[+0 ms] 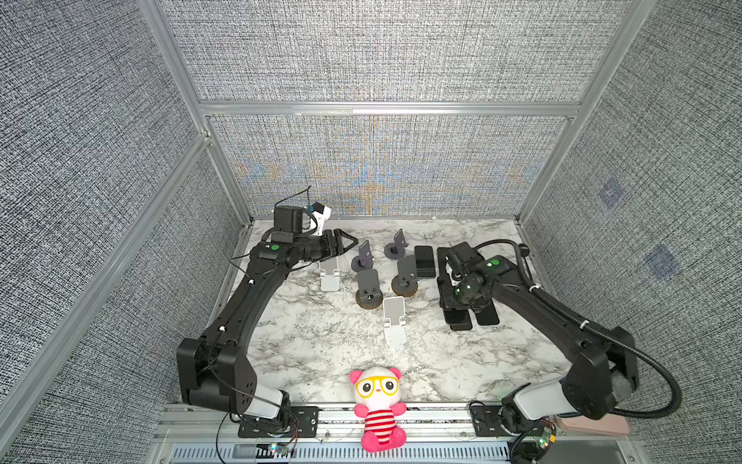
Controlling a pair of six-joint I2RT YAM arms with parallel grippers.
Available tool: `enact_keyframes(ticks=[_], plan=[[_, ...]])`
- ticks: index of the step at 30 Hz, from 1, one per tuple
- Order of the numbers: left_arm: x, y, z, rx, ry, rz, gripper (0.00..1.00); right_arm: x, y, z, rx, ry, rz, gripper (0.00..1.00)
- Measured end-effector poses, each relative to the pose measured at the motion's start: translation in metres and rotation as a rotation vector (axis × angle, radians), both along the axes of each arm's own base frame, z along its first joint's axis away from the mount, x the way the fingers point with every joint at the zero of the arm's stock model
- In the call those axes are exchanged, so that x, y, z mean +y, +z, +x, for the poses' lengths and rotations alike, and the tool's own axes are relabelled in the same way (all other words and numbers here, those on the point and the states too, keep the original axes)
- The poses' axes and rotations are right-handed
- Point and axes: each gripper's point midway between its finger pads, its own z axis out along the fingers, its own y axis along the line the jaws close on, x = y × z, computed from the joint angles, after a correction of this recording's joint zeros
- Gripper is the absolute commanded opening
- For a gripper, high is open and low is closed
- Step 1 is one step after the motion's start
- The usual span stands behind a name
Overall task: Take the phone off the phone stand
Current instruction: 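Carry the phone with the right gripper toward the flat phones while the left arm withdraws, then lower the phone flat beside the other flat phones with the right gripper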
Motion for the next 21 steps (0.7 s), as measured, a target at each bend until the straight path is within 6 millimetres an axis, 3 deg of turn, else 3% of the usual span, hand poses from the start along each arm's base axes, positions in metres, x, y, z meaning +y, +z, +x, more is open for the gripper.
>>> enact_keyframes(ticks=[7, 21], plan=[[0.019, -0.005, 0.008, -0.024, 0.077, 0.054, 0.7, 0.019, -0.04, 0.011, 0.049, -0.002, 0.001, 0.27], [0.032, -0.012, 0.013, -0.007, 0.126, 0.065, 0.68, 0.04, -0.078, 0.03, 0.036, -0.034, -0.005, 0.23]])
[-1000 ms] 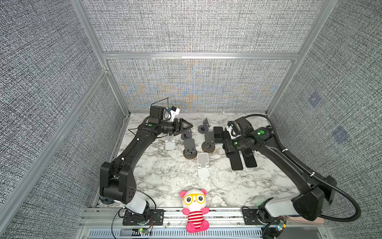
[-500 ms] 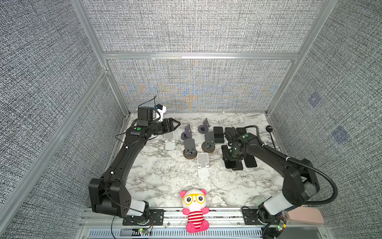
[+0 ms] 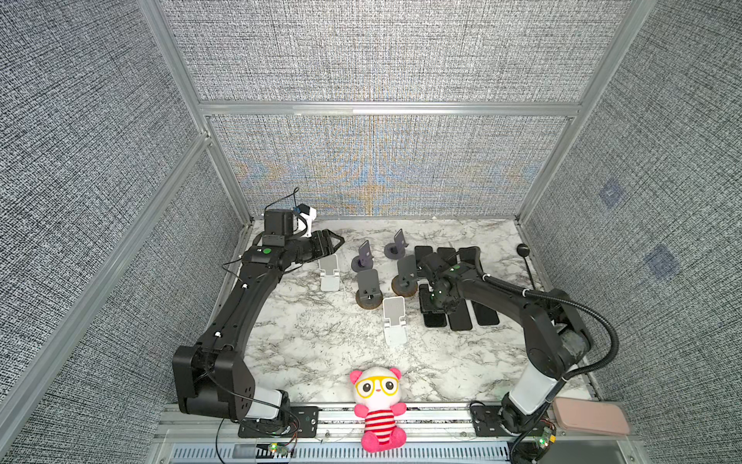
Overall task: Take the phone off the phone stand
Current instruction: 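Lower the phone flat beside the other flat phones with the right gripper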
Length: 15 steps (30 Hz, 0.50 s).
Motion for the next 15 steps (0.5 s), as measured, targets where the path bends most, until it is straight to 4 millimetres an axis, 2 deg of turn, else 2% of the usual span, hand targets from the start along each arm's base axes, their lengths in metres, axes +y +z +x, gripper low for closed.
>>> enact_keyframes(ticks=[5, 15], plan=[[0.0, 0.0, 0.0, 0.001, -0.002, -0.003, 0.67, 0.001, -0.011, 0.005, -0.003, -0.014, -0.002, 0.23], [0.0, 0.0, 0.0, 0.003, 0.0, -0.01, 0.67, -0.002, -0.024, 0.006, 0.007, -0.02, -0.033, 0.35]])
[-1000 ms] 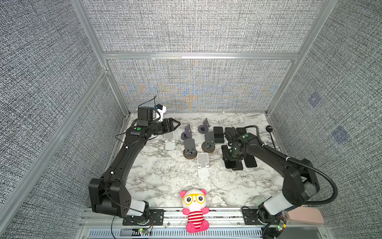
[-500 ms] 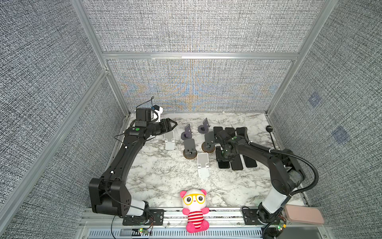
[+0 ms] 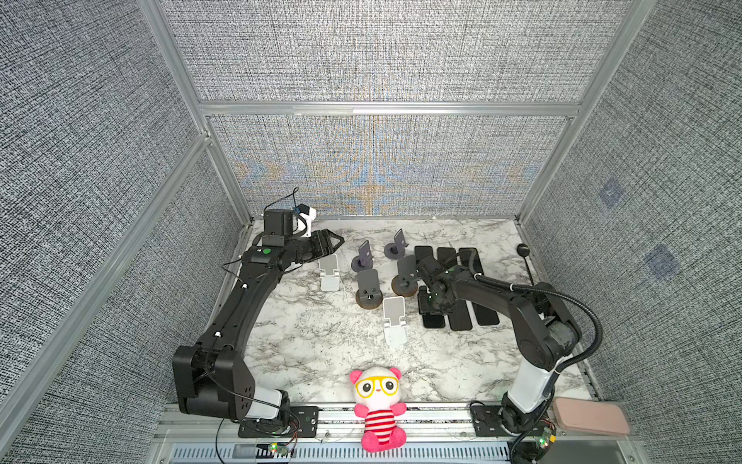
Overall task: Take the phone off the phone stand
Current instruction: 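Lower the phone flat beside the other flat phones with the right gripper, then open the right gripper and raise it off the placed phone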
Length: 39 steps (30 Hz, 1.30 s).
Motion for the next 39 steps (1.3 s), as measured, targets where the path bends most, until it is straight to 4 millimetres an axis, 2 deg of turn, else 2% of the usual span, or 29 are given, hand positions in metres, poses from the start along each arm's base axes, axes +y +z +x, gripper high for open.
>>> enact_keyframes(ticks=[8, 18, 21, 39], plan=[[0.0001, 0.0002, 0.0002, 0.003, 0.004, -0.005, 0.67, -0.0012, -0.0077, 0.0008, 0.008, -0.003, -0.014, 0.44], [0.0004, 0.003, 0.0015, -0.01, 0.005, -0.007, 0.67, -0.0027, -0.0089, 0.0014, 0.004, -0.008, -0.022, 0.73], [0.0004, 0.0031, 0.0015, -0.011, 0.005, -0.007, 0.66, -0.0021, -0.0094, 0.0019, 0.0, -0.007, -0.02, 0.79], [-0.0007, 0.0069, -0.001, -0.016, -0.006, -0.017, 0.67, 0.0005, -0.0081, 0.0033, -0.01, -0.009, -0.016, 0.85]])
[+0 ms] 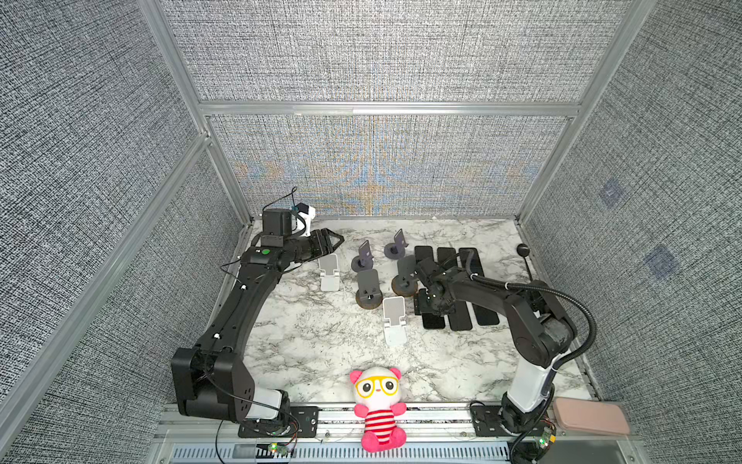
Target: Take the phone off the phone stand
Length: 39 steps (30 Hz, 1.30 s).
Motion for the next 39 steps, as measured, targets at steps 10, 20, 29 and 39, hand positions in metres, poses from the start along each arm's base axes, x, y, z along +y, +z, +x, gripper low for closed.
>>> enact_keyframes(ticks=[10, 20, 29, 39], plan=[[0.001, 0.005, -0.002, -0.031, -0.011, 0.015, 0.68, 0.004, 0.056, -0.001, -0.094, 0.055, 0.017, 0.95], [0.016, 0.012, -0.005, -0.108, 0.048, 0.095, 0.85, -0.051, 0.158, 0.011, -0.398, 0.093, 0.023, 0.99], [0.074, -0.038, -0.025, -0.174, 0.307, 0.311, 0.98, -0.105, 0.165, 0.02, -0.637, 0.09, -0.081, 0.99], [0.137, -0.107, -0.05, -0.25, 0.574, 0.522, 0.98, -0.126, 0.11, 0.018, -0.678, 0.056, -0.148, 0.99]])
